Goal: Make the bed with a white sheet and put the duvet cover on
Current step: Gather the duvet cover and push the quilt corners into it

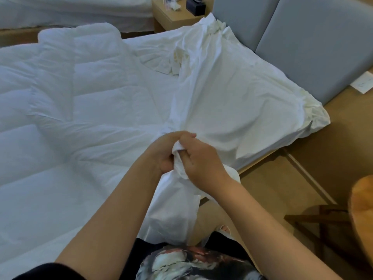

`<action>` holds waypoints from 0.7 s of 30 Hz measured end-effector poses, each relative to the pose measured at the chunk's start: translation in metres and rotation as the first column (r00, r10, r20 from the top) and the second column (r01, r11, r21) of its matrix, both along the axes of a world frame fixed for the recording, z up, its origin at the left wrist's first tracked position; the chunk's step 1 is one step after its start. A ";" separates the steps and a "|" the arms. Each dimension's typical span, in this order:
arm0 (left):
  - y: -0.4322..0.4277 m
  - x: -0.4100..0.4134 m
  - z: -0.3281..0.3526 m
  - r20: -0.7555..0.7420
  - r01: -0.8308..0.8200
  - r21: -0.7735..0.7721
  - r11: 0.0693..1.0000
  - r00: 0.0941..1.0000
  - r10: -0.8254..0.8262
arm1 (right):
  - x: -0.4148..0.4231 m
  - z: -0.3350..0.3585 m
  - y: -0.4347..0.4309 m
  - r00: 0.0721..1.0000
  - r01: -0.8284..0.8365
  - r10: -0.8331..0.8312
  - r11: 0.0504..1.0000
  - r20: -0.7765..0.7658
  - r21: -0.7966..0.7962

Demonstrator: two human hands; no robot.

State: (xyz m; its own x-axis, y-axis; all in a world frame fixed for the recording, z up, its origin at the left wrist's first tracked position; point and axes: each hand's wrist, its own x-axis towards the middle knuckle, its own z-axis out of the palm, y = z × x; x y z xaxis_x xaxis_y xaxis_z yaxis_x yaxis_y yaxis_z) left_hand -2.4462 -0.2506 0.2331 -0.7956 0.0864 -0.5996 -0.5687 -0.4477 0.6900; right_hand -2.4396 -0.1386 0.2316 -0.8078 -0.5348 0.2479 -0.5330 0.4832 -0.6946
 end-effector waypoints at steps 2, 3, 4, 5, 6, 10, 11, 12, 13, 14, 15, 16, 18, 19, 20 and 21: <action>0.002 -0.004 -0.003 -0.034 -0.130 -0.164 0.978 0.991 0.126 | -0.004 -0.006 0.010 0.998 -0.017 0.018 1.000 0.058 -0.013; 0.002 -0.005 -0.004 -0.065 -0.165 -0.187 0.968 0.986 0.156 | -0.007 -0.009 0.017 0.996 0.004 -0.001 0.999 0.091 -0.038; 0.002 -0.007 -0.002 -0.076 -0.209 -0.182 0.961 0.977 0.198 | -0.010 -0.011 0.023 0.992 0.052 -0.042 0.996 0.121 -0.078; 0.001 -0.009 -0.002 -0.084 -0.222 -0.159 0.962 0.974 0.211 | -0.014 -0.013 0.028 0.983 0.126 -0.109 0.986 0.145 -0.113; -0.001 -0.010 -0.001 -0.088 -0.194 -0.129 0.973 0.979 0.183 | -0.019 -0.015 0.031 0.968 0.198 -0.172 0.971 0.185 -0.131; -0.009 -0.018 0.007 -0.200 -0.137 -0.080 0.987 0.973 0.119 | -0.043 -0.014 0.035 0.927 0.273 -0.253 0.961 0.276 -0.035; -0.009 -0.021 0.009 -0.222 -0.150 -0.083 0.985 0.966 0.128 | -0.047 -0.013 0.034 0.942 0.246 -0.236 0.969 0.241 -0.014; -0.010 -0.022 0.013 -0.199 -0.130 -0.010 0.991 0.972 0.126 | -0.051 -0.010 0.033 0.952 0.232 -0.227 0.973 0.206 -0.003; -0.011 -0.023 0.019 -0.141 -0.081 0.114 0.990 0.985 0.097 | -0.053 -0.007 0.034 0.957 0.240 -0.236 0.971 0.169 -0.004; -0.011 -0.023 0.023 -0.110 -0.007 0.204 0.979 0.994 0.030 | -0.056 -0.005 0.035 0.958 0.262 -0.257 0.965 0.125 -0.023; -0.011 -0.024 0.021 -0.110 0.077 0.182 0.980 0.992 -0.058 | -0.057 -0.003 0.038 0.955 0.293 -0.289 0.954 0.072 -0.063; -0.010 -0.025 0.017 -0.089 0.157 0.121 0.980 0.985 -0.147 | -0.058 0.001 0.040 0.947 0.320 -0.320 0.940 0.019 -0.119; -0.005 -0.027 0.008 -0.017 0.215 -0.105 0.971 0.976 -0.218 | -0.058 0.007 0.043 0.945 0.308 -0.323 0.933 -0.058 -0.185; -0.002 -0.029 0.003 -0.023 0.134 -0.157 0.979 0.990 -0.139 | -0.057 0.009 0.043 0.954 0.278 -0.293 0.945 -0.067 -0.169; 0.000 -0.031 -0.001 -0.052 0.035 -0.135 0.990 0.998 -0.042 | -0.055 0.008 0.043 0.966 0.244 -0.253 0.961 -0.060 -0.129; 0.003 -0.033 -0.006 -0.090 -0.055 -0.083 0.995 0.995 0.047 | -0.054 0.006 0.043 0.976 0.211 -0.215 0.974 -0.044 -0.082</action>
State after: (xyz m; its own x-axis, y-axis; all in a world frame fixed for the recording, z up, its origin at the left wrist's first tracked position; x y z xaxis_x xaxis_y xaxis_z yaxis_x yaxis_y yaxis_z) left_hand -2.4796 -0.2480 0.2275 -0.8473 -0.0042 -0.5311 -0.4824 -0.4121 0.7729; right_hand -2.4931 -0.0957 0.2376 -0.8861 -0.3296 0.3260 -0.4599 0.5358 -0.7081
